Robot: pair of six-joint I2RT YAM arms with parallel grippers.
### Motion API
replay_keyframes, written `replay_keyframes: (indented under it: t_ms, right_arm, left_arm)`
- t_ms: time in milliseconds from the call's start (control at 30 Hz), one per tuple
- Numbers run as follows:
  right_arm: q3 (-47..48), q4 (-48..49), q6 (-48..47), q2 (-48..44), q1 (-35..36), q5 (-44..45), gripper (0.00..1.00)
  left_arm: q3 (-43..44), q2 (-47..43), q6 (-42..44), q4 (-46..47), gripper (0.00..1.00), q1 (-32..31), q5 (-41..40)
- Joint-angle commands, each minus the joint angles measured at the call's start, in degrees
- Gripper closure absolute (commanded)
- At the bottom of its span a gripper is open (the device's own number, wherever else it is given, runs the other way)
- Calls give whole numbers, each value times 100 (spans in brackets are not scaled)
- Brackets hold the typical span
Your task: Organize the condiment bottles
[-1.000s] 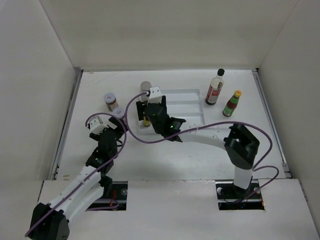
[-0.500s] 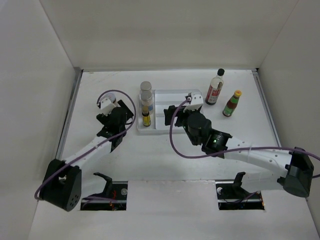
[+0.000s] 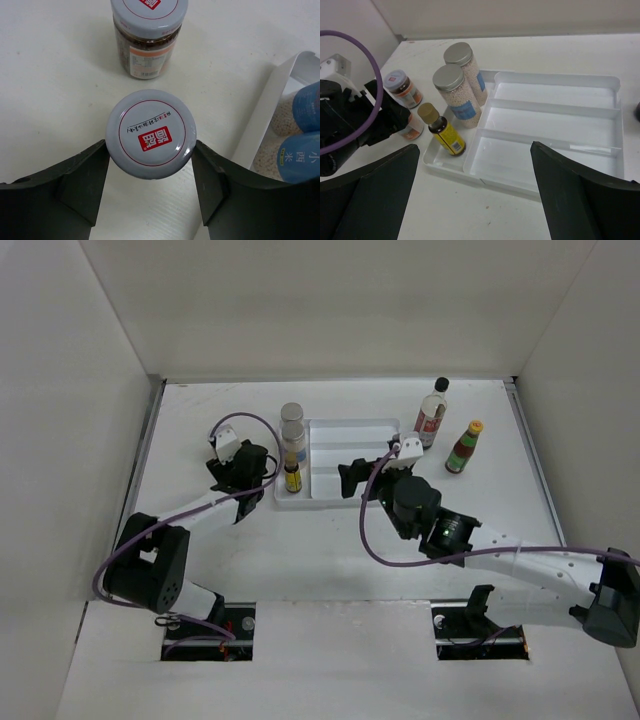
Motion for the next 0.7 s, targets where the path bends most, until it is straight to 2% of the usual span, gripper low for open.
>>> replay_keyframes:
  t_ms: [0,67,267,333,400,567,667]
  right_arm:
    - [-65,329,43,-117,-36,-29,0]
    - [-65,329,43,-108,-36,-29,0]
    - [-65,285,43,-108,-71,-46,0]
    - [-65,285,43,-99,-80,-55,0]
    - [-73,285,43,-90,-97,-55,0]
    - [-117,285,43,-178,-150,-46,0]
    - [-214,337,43,-344,-203,-73,0]
  left_arm:
    - [342,9,107,370,41,-23,-330]
    - [369,88,186,414,40,-67,-436]
    - [254,185,186,554,22,2,-472]
    - [280,194,195,598,21,47,-463]
    - [359,264,213,634,25,73,-428]
    - [369,396,213,721,49,143,-401]
    - [176,72,213,792,60,161,-427]
